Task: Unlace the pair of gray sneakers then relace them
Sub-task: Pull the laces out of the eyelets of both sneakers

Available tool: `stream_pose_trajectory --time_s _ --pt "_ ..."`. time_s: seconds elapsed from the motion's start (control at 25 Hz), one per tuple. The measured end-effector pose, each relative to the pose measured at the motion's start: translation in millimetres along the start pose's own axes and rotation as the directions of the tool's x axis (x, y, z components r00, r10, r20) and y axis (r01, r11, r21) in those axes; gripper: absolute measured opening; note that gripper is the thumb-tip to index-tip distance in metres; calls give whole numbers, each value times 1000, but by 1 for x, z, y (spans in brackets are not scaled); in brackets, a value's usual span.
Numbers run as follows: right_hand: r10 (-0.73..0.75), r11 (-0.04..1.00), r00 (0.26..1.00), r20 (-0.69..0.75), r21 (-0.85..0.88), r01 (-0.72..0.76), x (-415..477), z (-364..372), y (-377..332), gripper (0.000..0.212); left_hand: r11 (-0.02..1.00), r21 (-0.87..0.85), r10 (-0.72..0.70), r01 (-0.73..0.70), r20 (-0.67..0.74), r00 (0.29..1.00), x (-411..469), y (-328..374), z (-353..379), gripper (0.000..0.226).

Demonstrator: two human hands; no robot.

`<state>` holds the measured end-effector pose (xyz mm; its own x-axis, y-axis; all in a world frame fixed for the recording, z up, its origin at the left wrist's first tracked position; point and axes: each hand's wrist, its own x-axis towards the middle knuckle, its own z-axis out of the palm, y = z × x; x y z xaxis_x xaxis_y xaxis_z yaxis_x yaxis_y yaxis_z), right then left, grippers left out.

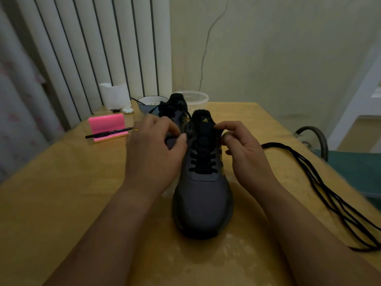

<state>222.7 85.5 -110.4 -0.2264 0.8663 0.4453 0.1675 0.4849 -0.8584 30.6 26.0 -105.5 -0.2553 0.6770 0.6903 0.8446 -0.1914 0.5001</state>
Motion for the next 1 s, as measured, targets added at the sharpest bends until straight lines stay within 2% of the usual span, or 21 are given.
stream_pose_trajectory --time_s 0.08,0.16,0.28,0.4,0.64,0.8,0.92,1.0 --pt "-23 999 1000 13 -25 23 -1 0 -1 35 985 -122 -100 118 144 984 -4 8 7 19" --pt "-38 998 999 -5 -50 37 -3 -1 -1 37 965 -127 -191 228 252 949 -8 14 14 27" --pt "-96 989 995 -20 -112 93 -6 -2 0 31 958 -129 -220 257 248 944 -7 15 15 28" --pt "-191 933 980 55 -301 198 -9 -1 4 27 945 -175 -234 277 230 945 -7 17 14 27" --pt "-279 803 958 71 -530 273 -8 2 1 18 926 -265 -234 268 155 960 -9 22 15 31" --pt "-318 739 947 42 -616 275 -8 8 -6 12 931 -306 -147 199 183 972 -12 23 13 45" --pt "-278 746 960 17 -626 227 -8 8 -5 7 963 -230 -79 140 256 963 -9 19 17 47" --pt "-174 798 985 12 -584 148 -6 1 2 5 979 -136 -114 153 257 960 -5 16 17 38"
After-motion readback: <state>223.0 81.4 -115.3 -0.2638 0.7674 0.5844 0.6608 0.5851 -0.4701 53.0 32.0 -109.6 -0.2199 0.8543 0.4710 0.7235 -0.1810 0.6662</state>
